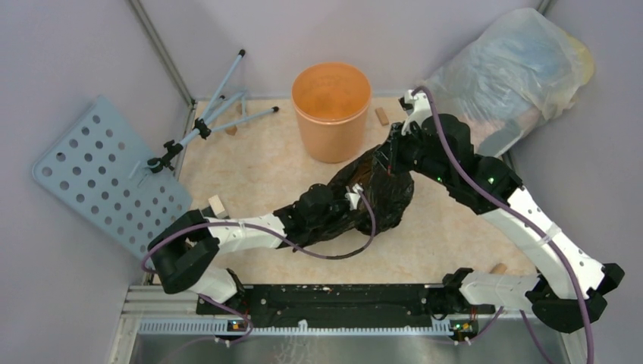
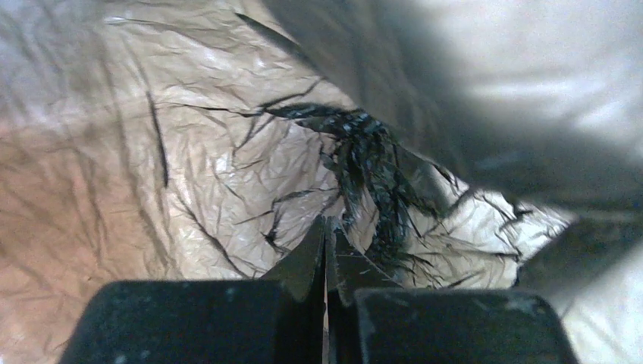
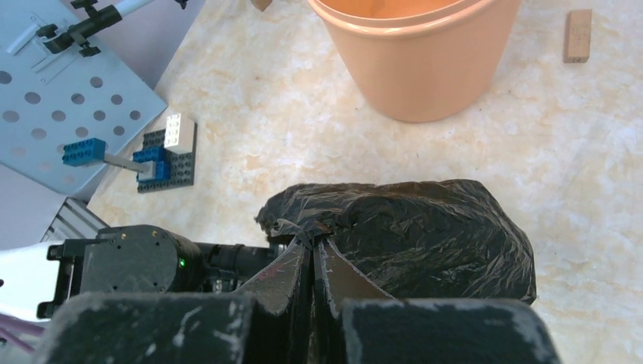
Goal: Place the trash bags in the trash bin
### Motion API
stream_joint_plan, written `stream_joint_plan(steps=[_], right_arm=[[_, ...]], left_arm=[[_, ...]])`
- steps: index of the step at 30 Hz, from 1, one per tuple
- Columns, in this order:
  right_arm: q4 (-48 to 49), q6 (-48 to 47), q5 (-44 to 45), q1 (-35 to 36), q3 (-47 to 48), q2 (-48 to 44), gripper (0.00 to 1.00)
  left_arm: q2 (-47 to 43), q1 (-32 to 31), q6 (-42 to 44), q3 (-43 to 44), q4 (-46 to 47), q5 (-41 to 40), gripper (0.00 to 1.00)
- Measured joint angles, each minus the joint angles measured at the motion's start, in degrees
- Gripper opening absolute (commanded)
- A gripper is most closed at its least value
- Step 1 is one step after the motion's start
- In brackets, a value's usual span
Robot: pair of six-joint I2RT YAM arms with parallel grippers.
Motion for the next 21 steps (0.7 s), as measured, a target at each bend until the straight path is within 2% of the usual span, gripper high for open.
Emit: stream_joint_plan(steps=[8, 15, 18, 21], right_arm=[[-0.2, -0.1, 0.6, 0.0, 0.0, -1.0, 0.00], [-0.9, -0.5, 0.8, 0.0, -0.1, -3.1, 0.00], [-1.2, -1.3, 0.8, 0.0, -0.1, -4.2, 0.00], [-2.3, -2.1, 0.8, 0.0, -0.1, -4.9, 0.00]], left_arm=[[2.1, -2.4, 2.0, 4.7, -8.2, -0.1, 0.00], [6.5, -1.7, -4.3, 11.6, -15.2, -3.9, 0.00], [6.6, -0.2, -6.9, 11.8, -15.3, -2.3, 0.00], [6.4, 2.4, -10.0, 10.6, -12.7, 2.9, 0.00]])
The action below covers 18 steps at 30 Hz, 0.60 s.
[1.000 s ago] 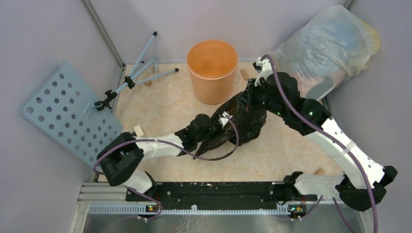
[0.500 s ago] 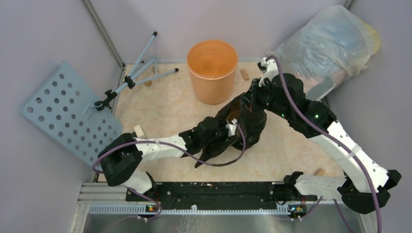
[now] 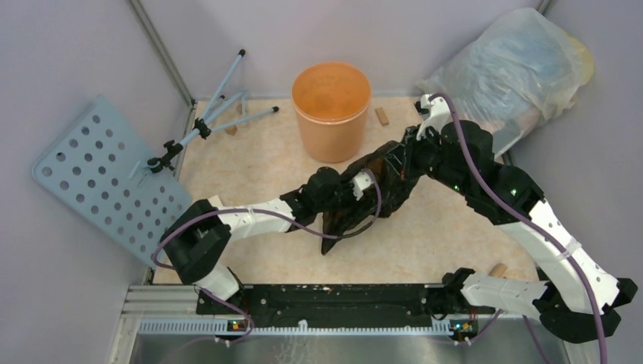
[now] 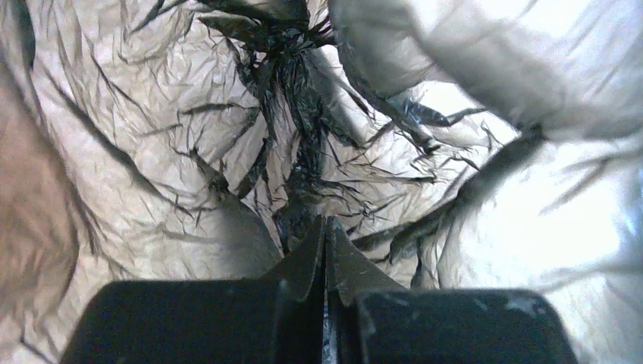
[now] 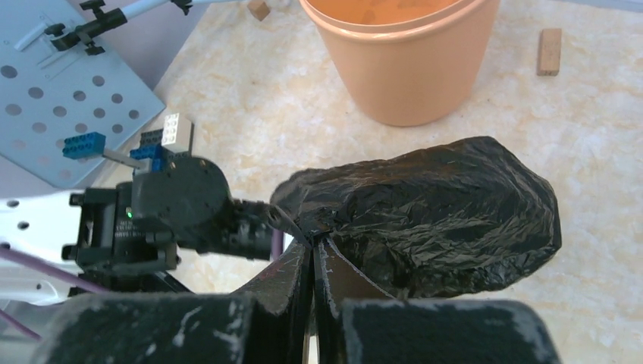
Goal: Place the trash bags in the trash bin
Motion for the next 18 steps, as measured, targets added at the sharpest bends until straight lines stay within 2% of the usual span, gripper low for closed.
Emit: stream_joint_plan(steps=[2, 8, 14, 18], right_arm=[[-0.4, -0.5, 0.0, 0.0, 0.0, -0.3, 0.00], [-1.3, -2.3, -0.5, 0.0, -1.2, -2.3, 0.00], [-1.6, -4.2, -4.3, 0.0, -1.2, -3.1, 0.00], [-2.3, -5.4, -7.8, 0.0, -1.1, -3.1, 0.00]], left_arm=[[-0.7, 2.5, -3.3, -2.3, 3.2, 6.4, 0.00], [-1.0, 8.2, -10.1, -3.7, 7.6, 18.0, 0.00], [0.0, 10.3, -15.7, -2.6, 9.1, 25.7, 0.00], [2.3, 11.3, -18.1, -0.9, 9.1, 27.3, 0.00]])
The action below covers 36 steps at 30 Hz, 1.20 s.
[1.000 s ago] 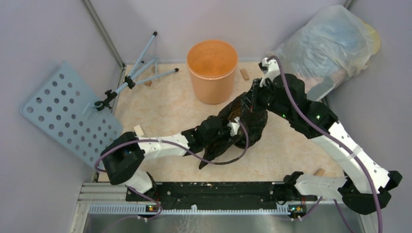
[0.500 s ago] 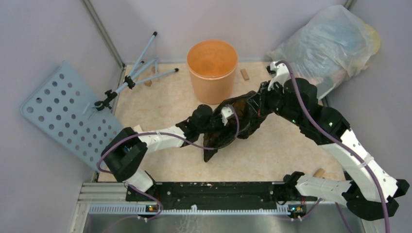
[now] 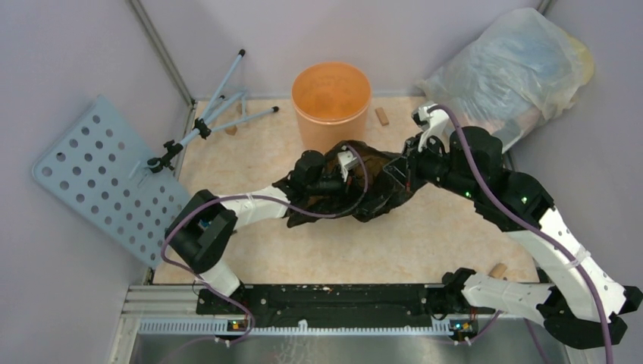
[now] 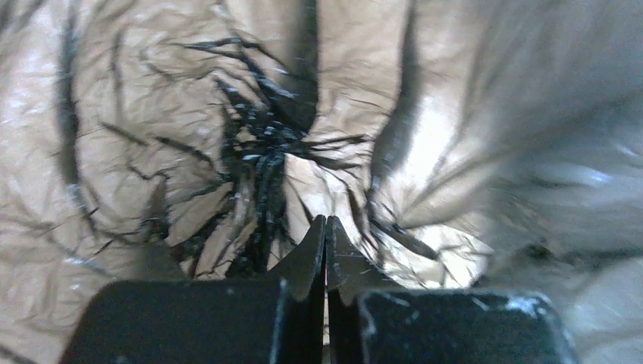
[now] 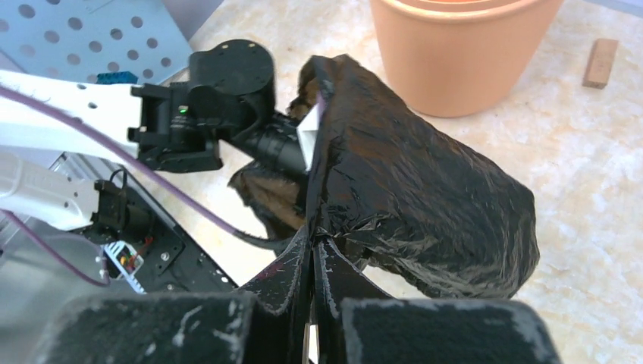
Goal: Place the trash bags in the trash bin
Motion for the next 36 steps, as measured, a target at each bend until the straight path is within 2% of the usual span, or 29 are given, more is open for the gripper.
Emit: stream_joint_plan(steps=[7, 16, 25, 32, 36], right_arm=[[0.2, 0.1, -4.2, 0.0, 1.7, 1.5, 0.00], [2.7, 1.7, -7.8, 0.0, 2.4, 4.1, 0.00], [3.1, 2.1, -6.4, 0.0, 4.2, 4.3, 0.00], [3.8, 2.4, -2.7, 0.0, 4.2, 3.5, 0.00], [4.1, 2.9, -2.3, 0.0, 4.2, 3.2, 0.00]], left_arm=[[3.1, -0.7, 1.0, 3.6, -3.9, -3.4, 0.00], [4.9, -7.2, 7.5, 13.3, -9.0, -7.6, 0.00], [5.0, -10.9, 13.9, 13.2, -11.3, -6.4, 0.00], [3.3, -12.7, 14.8, 5.7, -5.0, -3.8, 0.00], [3.2, -13.9, 15.5, 5.3, -4.5, -5.2, 0.00]])
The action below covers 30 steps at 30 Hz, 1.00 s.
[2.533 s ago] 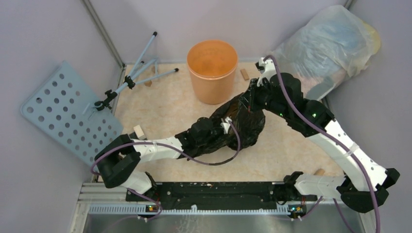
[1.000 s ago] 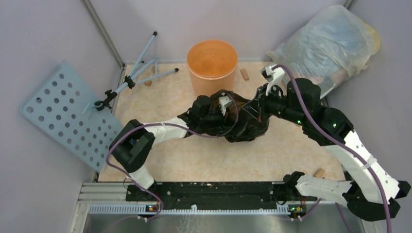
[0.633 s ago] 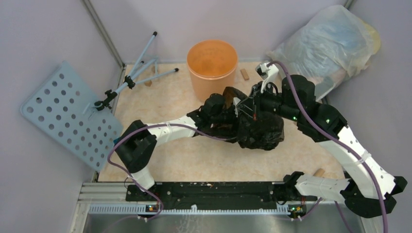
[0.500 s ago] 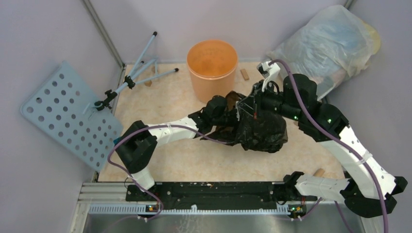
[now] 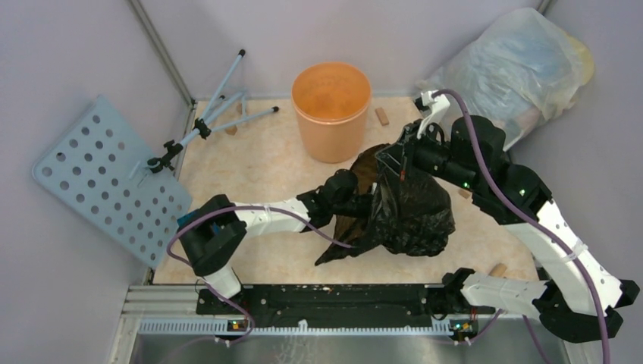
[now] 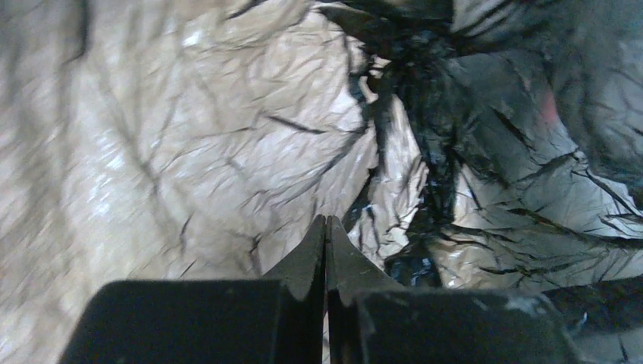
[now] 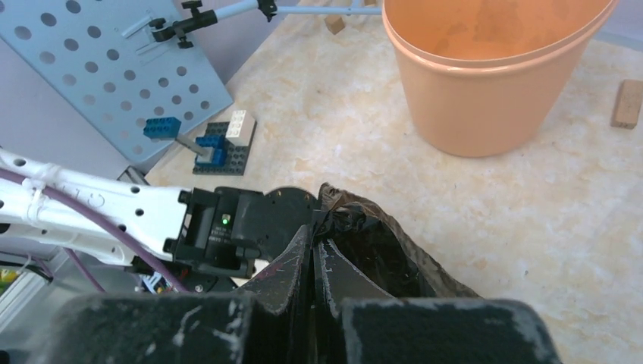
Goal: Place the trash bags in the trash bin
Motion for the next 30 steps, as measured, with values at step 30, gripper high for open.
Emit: stream_joint_plan(steps=[30], right_arm=[[2.9, 2.0, 3.5, 0.0, 2.9, -5.1, 0.00]], left_arm=[[9.8, -4.5, 0.8, 12.7, -35.5, -25.4, 0.00]])
